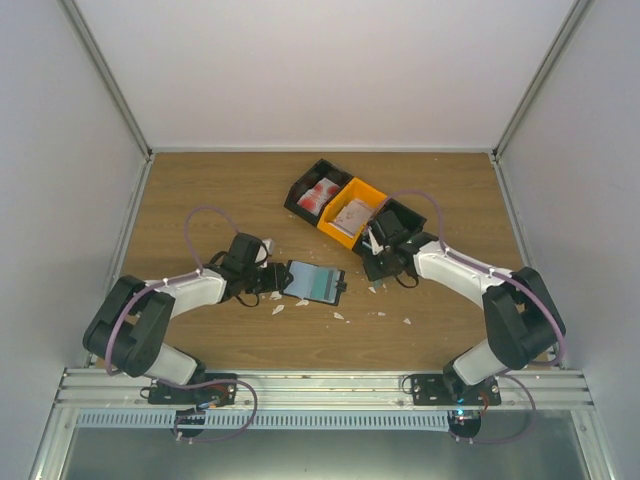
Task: Put the credit cards into the card holder
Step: Adjust the storage box at the center of the board, then insert the credit card into the card holder.
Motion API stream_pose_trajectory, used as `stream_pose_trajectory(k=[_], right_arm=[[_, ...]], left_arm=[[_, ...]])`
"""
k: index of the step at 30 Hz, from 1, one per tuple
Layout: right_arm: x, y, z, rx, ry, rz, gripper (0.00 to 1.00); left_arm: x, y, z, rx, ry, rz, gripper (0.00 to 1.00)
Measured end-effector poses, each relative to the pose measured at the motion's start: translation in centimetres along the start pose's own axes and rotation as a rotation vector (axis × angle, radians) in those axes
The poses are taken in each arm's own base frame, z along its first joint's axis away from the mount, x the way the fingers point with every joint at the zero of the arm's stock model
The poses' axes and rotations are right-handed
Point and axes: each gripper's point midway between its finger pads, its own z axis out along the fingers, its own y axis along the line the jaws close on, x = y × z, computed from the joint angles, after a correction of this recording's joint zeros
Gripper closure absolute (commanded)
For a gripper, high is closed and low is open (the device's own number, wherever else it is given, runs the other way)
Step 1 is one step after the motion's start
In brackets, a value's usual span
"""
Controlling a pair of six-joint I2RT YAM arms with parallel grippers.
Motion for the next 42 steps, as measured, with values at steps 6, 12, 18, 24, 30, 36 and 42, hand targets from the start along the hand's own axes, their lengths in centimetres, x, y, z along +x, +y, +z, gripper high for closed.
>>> stream_pose_trajectory(k=[6,12,18,24,30,36,42], right_arm=[[-0.9,0.6,-1.1,-0.053,-0.051,0.048,1.0],[-2.9,4.3,-5.1,-0.314,-0.254,0.167,1.0],[-1.7,6.6,-2.9,-0.512,-0.25,0.356,0.99],[-1.4,8.0,-0.4,-0.588,-0.2,0.468,0.99],[-1.1,9.4,1.2,-0.622,-0.161,0.514,1.0],[-0.5,9.9,2.5,-0.62,-0.129,0.543,1.0],[-0.5,9.6,3.1,-0.598,-0.13,0.573,1.0]], left_arm=[[0.4,0.0,0.5,0.008,0.031,0.008,0.6],[0.8,0.0,1.0,0.021,0.059,0.012,0.77],[1.4,-0.6,1.5,0.073,0.097,0.001,0.84],[2.0,-0.8,1.6,0.102,0.118,-0.007,0.86],[2.3,-0.9,1.6,0.114,0.125,-0.009,0.87],[2.5,-0.9,1.6,0.12,0.129,-0.009,0.88],[2.5,-1.0,1.6,0.122,0.129,-0.009,0.88]])
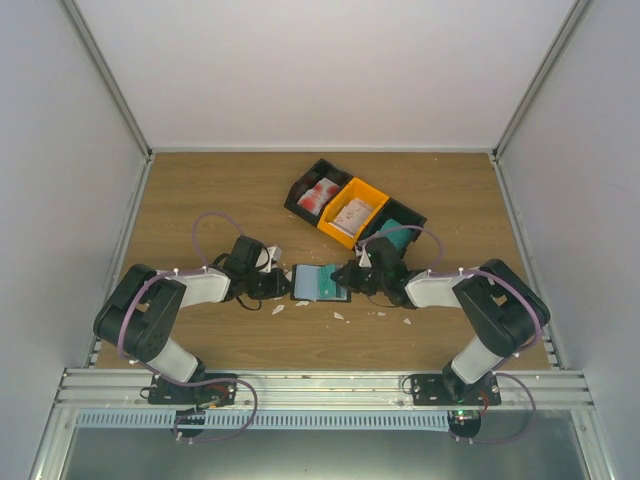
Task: Put the credit cards into the card holder
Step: Insert the credit card into the card holder.
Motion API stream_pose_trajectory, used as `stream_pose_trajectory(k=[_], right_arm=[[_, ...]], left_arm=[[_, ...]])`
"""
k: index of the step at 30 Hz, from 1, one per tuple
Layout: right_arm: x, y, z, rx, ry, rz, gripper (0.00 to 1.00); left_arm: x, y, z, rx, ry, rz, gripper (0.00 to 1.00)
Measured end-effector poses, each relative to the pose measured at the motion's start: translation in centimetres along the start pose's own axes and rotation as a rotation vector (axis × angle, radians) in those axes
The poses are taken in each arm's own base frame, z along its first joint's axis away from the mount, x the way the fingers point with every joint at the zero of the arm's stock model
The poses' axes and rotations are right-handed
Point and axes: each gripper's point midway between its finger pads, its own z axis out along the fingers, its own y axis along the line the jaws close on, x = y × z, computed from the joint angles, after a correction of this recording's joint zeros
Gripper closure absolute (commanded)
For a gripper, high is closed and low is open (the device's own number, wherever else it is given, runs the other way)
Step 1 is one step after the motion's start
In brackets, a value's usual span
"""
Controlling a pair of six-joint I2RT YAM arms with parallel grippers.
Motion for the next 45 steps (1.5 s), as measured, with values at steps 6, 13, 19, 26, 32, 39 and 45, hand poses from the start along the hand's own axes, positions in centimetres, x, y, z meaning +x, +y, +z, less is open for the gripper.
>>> stream_pose_trajectory(k=[6,13,19,26,32,39,45], right_arm=[[-0.4,-0.7,0.0,0.03,-0.032,0.032,1.0],[-0.5,-0.9,-0.3,0.043,-0.051,0.042,0.99],[0.0,-0.7,0.8,0.03,-0.022,0.039,0.99],[0.1,-0.7,1.5,0.011,-0.01,0.049,0.99],[0.2,-0.6,1.8,0.0,-0.006,0.069,0.99],[0.7,-0.5,1.1,0.006,-0.021,0.111,0.99],[1.3,-0.7,0.6,0.022,-0.016,0.132,1.0]], left_arm=[[0.1,0.0,0.0,0.001,0.001,0.0,0.89],[0.1,0.0,0.0,0.006,0.0,0.002,0.9],[0.2,-0.1,0.0,0.01,0.002,0.002,0.9],[0.3,-0.1,0.0,0.011,0.006,0.001,0.91],[0.3,-0.1,0.1,0.014,0.009,0.0,0.91],[0.2,0.1,-0.1,-0.002,0.0,-0.001,0.94],[-0.9,-0.2,-1.7,-0.03,-0.079,0.014,0.94]])
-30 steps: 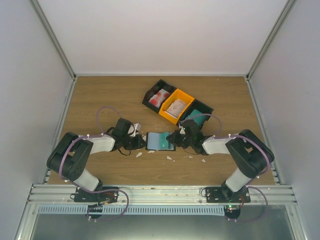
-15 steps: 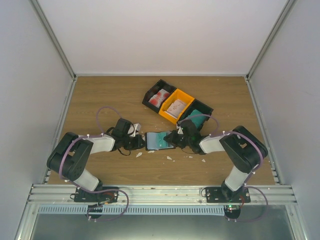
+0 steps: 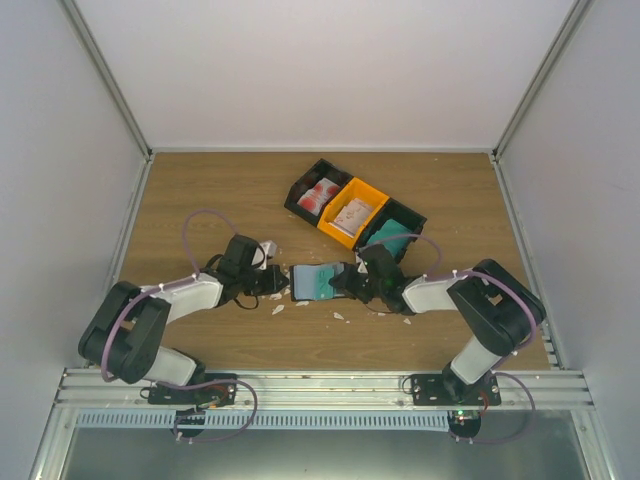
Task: Put the credit cards into the card holder
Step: Insert the credit card into the card holder.
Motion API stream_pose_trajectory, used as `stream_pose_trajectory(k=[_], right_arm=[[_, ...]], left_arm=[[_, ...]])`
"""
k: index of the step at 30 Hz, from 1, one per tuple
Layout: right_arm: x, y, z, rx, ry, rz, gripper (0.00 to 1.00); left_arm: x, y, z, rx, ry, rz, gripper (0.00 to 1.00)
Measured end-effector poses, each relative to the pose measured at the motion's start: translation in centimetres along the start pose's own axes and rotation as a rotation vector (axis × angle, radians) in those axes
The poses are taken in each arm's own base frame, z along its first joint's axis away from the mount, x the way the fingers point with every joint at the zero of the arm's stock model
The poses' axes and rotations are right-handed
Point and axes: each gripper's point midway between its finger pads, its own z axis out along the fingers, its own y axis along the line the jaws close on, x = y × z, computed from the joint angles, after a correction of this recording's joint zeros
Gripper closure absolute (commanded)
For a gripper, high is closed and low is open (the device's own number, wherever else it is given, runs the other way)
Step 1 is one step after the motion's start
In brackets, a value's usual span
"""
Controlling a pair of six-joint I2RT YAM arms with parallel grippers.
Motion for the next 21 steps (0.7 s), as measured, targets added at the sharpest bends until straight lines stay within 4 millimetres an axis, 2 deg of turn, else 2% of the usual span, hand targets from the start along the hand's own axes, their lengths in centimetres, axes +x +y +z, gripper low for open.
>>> stream_pose_trajectory(k=[5,11,16,21], right_arm=[[0.0,0.2,0.3,-0.001,0.012,-0.008,1.0],[-0.2,1.0,1.7,-0.019,0.051,-0.047,1.0],[-0.5,1.2,2.1,-0.026,0.064,-0.075,0.99],[-0.8,1.1,2.5,-0.028,0.082,-0.101,0.98]], left_arm=[[-1.2,-1.3,-1.0,0.033,-0.056,0.03,0.88],[-0.3,-1.1,0.1,0.056,-0.004,0.02,0.86],[0.7,0.0,1.1,0.035,0.044,-0.001,0.87],[0.7,0.2,1.6,0.03,0.062,-0.003,0.88]])
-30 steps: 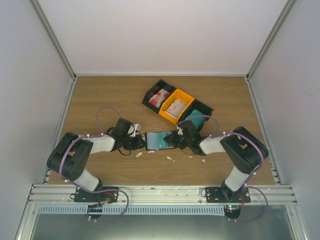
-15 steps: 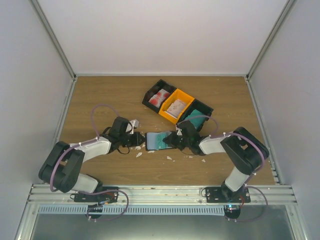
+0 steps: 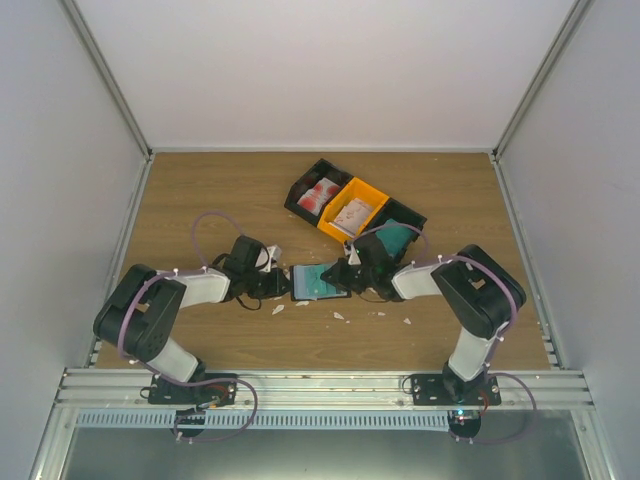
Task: Put the credit cards into the card holder
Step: Insert the credit card into the card holder.
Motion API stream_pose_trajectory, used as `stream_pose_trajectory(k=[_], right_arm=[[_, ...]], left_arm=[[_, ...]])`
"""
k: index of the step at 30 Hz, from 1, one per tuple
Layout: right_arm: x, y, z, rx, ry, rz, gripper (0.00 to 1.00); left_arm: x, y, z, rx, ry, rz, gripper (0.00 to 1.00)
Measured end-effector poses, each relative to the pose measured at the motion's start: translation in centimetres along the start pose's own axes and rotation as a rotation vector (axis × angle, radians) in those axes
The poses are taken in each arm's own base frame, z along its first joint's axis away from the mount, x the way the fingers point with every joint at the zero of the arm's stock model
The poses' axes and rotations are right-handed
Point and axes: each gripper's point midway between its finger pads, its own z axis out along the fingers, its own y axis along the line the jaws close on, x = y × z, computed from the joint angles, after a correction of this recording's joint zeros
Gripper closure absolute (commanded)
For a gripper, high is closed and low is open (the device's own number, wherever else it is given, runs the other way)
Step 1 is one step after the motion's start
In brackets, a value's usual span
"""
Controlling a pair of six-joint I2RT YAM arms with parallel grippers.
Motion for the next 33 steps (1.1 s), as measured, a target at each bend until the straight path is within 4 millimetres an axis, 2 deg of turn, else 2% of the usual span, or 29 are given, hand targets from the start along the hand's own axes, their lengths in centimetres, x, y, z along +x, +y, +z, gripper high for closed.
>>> stream_pose_trajectory(k=[9,16,21,24,33], right_arm=[[0.1,0.2,0.9,-0.02,0.034,-0.013,0.96],[0.5,0.6,1.5,-0.032,0.042,-0.027,0.83],[0.5,1.3,1.8,-0.033,0.042,-0.044,0.8],[0.5,1.3,1.8,-0.021,0.036,-0.048,0.74],[0.1,1.1,0.2,0.103,-0.003,-0.11,0.57]], left_arm=[[0.0,0.1,0.1,-0.004,0.009,0.0,0.92],[0.0,0.1,0.2,-0.004,0.01,-0.003,0.93],[-0.1,0.1,0.2,-0.001,0.01,-0.002,0.93],[-0.1,0.1,0.2,-0.001,0.01,-0.001,0.93],[-0.2,0.1,0.1,-0.008,0.005,0.001,0.92]])
